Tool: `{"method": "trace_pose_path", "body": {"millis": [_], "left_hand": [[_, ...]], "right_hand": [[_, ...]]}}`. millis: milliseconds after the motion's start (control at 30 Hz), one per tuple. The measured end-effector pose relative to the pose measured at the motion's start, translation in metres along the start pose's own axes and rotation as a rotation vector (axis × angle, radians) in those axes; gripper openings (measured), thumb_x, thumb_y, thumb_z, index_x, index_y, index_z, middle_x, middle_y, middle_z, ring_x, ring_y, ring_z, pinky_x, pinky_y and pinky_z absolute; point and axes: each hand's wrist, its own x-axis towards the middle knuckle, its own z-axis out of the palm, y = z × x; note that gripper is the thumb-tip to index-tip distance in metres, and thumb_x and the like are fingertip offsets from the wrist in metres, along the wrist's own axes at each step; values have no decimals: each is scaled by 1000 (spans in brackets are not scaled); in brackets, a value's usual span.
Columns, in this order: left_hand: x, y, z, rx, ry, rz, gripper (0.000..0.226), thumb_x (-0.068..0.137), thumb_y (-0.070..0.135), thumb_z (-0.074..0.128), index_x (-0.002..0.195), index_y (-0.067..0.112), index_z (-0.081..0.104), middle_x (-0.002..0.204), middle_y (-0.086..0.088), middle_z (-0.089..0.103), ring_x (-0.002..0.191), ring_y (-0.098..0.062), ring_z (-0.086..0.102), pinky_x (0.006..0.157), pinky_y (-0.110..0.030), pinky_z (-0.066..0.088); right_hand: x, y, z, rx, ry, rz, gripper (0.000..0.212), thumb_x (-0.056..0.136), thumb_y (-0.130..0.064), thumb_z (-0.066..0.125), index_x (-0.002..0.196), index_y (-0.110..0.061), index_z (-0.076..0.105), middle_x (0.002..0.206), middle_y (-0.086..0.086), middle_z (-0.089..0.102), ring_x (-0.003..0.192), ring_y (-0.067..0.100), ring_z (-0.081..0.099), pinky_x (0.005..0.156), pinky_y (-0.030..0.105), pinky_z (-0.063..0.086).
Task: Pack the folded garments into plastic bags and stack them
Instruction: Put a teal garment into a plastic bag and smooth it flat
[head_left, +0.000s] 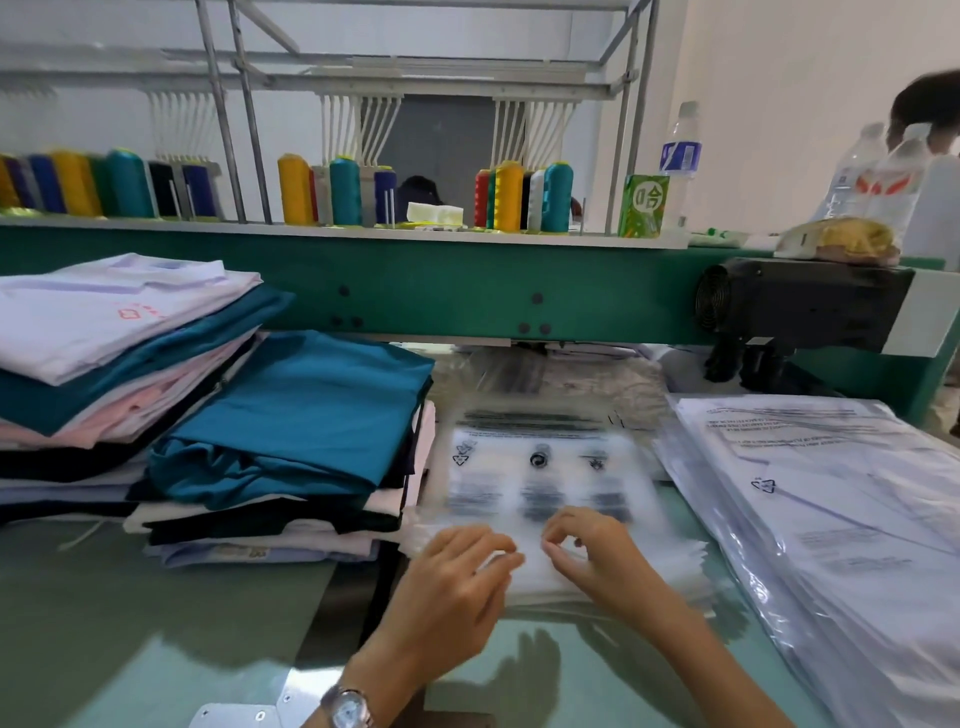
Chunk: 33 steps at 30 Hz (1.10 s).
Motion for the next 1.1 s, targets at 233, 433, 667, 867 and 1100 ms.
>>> {"method": "trace_pose_path", "body": {"millis": [233, 433, 667, 867, 1100], "left_hand": [[4, 19, 8, 149, -173, -113, 37, 89, 36, 48, 112, 19, 71, 107, 4, 69, 99, -18, 64, 91, -32, 50], [-4, 18, 10, 144, -235, -130, 29, 86, 42, 54, 102, 23, 70, 119, -2, 67, 111, -23, 63, 100, -37, 47], [-3, 22, 11, 191, -248, -204, 25, 81, 46, 62, 98, 30, 72, 109, 2, 72, 107, -22, 67, 93, -40, 53], [-5, 22, 11, 138, -213, -208, 26, 83, 41, 57, 101, 29, 72, 107, 2, 73, 100, -22, 69, 85, -36, 56], [-5, 17, 4, -24, -97, -155, 22, 87, 32, 59, 103, 25, 71, 110, 9, 70, 104, -12, 64, 88, -27, 51]], "right_hand": [[-2, 3, 6, 111, 161, 28, 6, 90, -10, 64, 85, -6, 65, 99, -4, 65, 93, 8, 61, 79, 21, 48], [0, -9, 8, 132, 502, -31, 4, 91, -10, 64, 87, -10, 65, 104, -2, 64, 103, 7, 59, 90, 13, 41], [-3, -15, 16, 26, 679, -252, 12, 92, -11, 60, 90, -1, 68, 113, 5, 64, 108, 17, 60, 93, 28, 47], [-13, -16, 21, 16, 533, -222, 18, 94, -21, 57, 94, -6, 68, 115, 0, 66, 107, 16, 62, 90, 30, 50], [-13, -16, 22, -116, 437, -226, 19, 91, -22, 57, 89, -8, 70, 104, -2, 71, 96, 13, 67, 85, 28, 50]]}}
